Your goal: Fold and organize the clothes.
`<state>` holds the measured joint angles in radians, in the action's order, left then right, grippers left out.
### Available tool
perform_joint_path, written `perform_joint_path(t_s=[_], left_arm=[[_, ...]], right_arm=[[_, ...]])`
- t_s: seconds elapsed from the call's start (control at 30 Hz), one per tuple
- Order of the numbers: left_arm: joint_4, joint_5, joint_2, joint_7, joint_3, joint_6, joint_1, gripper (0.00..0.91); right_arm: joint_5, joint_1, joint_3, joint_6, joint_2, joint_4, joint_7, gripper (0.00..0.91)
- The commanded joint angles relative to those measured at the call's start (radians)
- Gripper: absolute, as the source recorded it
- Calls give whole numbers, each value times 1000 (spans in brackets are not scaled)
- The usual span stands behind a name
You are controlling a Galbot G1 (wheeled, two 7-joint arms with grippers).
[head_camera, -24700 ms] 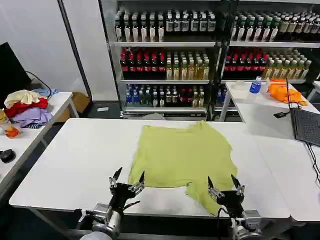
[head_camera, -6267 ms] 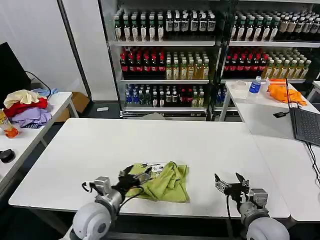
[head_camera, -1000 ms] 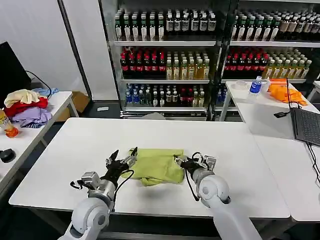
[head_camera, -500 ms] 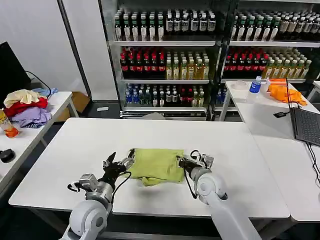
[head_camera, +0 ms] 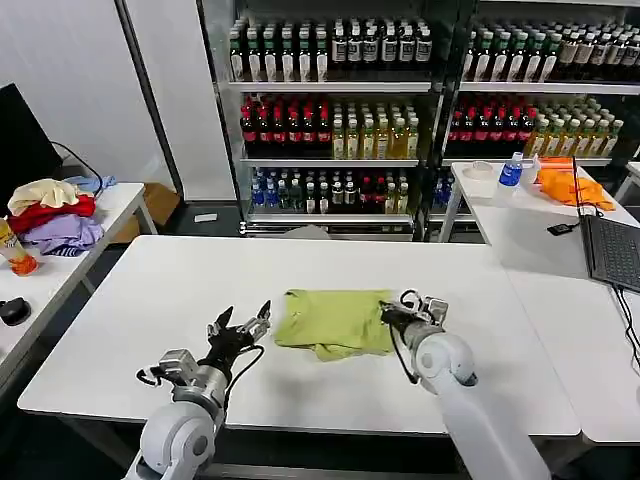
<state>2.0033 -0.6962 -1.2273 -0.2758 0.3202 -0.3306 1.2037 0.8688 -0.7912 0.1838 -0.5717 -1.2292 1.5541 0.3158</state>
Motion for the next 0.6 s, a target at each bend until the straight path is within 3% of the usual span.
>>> perform_joint_path(t_s=[0.03,0.1,0.13,0.17,0.23,0.27,0.37,0.6], left_arm=[[-1,2,-4,1,-4,-2,2,907],[-2,3,-5,2,-7,-2,1,907],[-2,3,-5,3,-8,-2,1,907],[-3,5,-6,4,-10,-2,1,907],[-4,15,-6,7,-11,-1,0,907],[-4,28,-6,10,-13,0,-1,907],[-1,64,-4,20,-17,3,0,907],[11,101,6,30,-16,13,6,907]], right_arm=[[-139,16,40,-6,119,-39,-93,0],[-168,17,47,-7,128,-45,-113,0],[-200,17,49,-7,133,-45,-141,423],[-225,13,50,-5,133,-33,-167,907],[-250,4,50,12,133,-9,-175,907],[-300,-23,50,98,131,31,-179,907],[-449,-114,67,253,130,117,-186,907],[-617,-391,206,492,137,299,-168,907]])
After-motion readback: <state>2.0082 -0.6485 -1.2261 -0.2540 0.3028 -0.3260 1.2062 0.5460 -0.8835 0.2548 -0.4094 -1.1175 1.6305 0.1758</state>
